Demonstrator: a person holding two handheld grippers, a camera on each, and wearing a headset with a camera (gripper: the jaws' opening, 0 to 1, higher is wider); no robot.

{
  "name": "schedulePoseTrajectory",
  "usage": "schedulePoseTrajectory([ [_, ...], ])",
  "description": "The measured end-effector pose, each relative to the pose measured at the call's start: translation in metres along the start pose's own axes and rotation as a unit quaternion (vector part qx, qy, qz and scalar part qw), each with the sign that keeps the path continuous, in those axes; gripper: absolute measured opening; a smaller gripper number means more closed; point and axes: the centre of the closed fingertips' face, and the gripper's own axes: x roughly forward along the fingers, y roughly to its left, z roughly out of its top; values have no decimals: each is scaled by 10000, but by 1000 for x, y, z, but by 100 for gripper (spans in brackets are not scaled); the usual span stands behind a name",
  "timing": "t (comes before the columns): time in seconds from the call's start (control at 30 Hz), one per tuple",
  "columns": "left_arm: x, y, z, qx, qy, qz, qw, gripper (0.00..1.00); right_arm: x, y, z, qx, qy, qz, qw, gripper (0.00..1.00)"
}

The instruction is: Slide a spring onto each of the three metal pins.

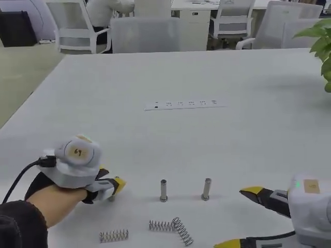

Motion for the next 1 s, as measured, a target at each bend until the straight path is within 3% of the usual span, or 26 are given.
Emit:
schedulePoseTrajectory([
  [0.7, 13, -4, -3, 34, 346, -82, 9994, 10, -2, 0, -1, -3, 12, -14, 10000, 80],
  [1.0, 14, -3, -5, 89, 391, -73, 9992, 5, -2, -1, -2, 2, 8, -12, 10000, 79],
])
